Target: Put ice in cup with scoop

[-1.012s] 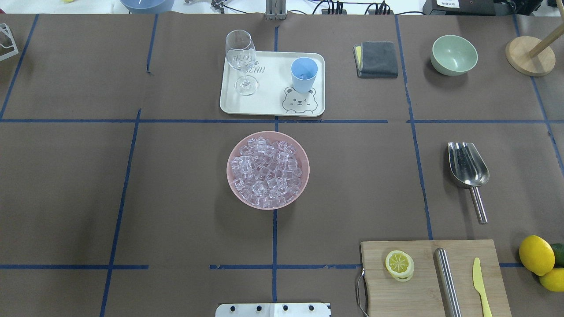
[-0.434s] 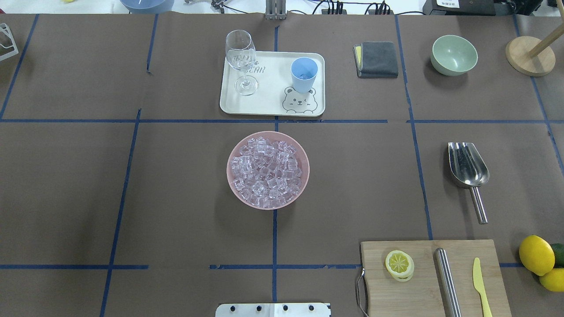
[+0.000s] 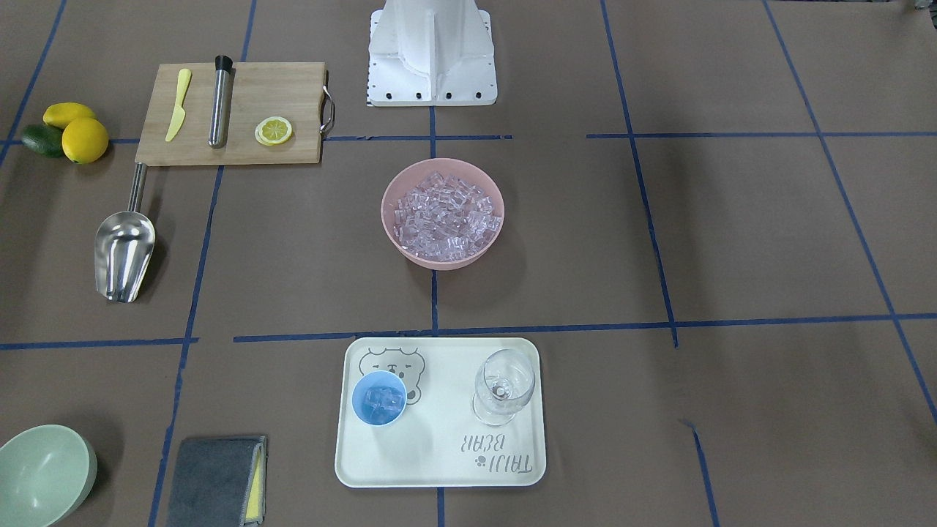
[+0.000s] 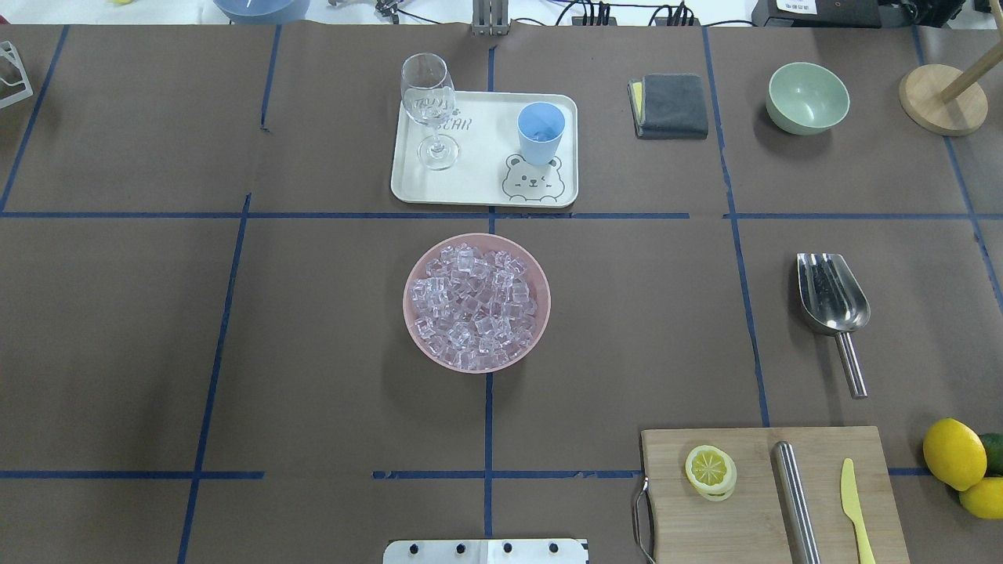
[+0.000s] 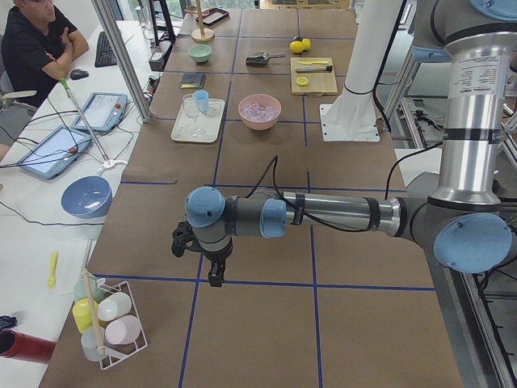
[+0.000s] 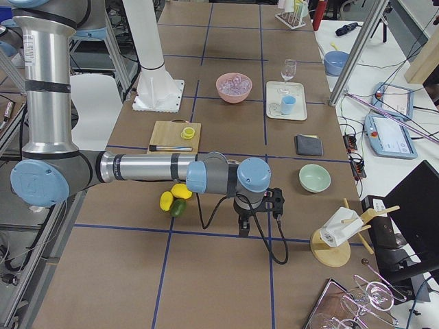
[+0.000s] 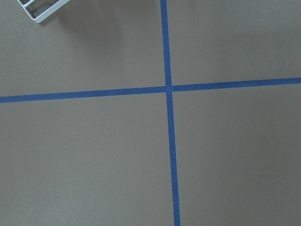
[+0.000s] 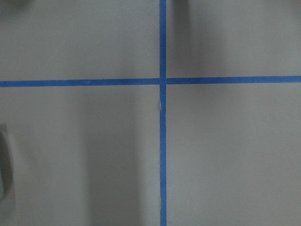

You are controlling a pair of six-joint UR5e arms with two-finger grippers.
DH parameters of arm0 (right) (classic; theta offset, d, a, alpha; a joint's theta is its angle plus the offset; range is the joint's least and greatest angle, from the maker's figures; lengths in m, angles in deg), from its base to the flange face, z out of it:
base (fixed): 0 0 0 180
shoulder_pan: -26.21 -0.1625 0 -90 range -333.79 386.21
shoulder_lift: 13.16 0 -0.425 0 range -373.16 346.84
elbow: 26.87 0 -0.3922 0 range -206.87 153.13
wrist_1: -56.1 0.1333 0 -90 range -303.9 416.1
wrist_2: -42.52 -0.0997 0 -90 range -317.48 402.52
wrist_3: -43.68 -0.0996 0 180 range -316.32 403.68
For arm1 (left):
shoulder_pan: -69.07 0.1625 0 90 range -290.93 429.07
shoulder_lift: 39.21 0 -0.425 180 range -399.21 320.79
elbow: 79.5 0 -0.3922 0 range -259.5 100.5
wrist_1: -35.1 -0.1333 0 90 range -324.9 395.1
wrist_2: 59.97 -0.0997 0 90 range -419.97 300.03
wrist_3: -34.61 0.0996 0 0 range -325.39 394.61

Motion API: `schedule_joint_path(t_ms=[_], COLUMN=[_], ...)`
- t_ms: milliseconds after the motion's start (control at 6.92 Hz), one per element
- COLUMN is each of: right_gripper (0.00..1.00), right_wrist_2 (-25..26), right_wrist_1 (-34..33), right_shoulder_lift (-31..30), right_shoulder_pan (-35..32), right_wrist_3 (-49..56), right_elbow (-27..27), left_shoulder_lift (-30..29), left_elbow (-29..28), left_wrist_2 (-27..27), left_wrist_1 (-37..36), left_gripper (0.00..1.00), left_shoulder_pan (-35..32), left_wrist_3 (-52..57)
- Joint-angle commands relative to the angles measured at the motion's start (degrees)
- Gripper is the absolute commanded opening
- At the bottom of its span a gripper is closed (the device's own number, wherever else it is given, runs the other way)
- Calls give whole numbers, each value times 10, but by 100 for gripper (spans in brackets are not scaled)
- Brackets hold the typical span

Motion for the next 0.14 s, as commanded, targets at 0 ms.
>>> schedule_joint_path(t_ms=[0], right_gripper=[100], right_wrist_2=[0], right_wrist_1=[0], right_shoulder_lift=[1], right_shoulder_pan=[0], right_wrist_3=[1], right_elbow=[4], left_shoulder_lift=[0], left_elbow=[-1], left_wrist_2=[0], left_wrist_1=[0], left_gripper=[100], left_shoulder_pan=[0], left_wrist_3=[0])
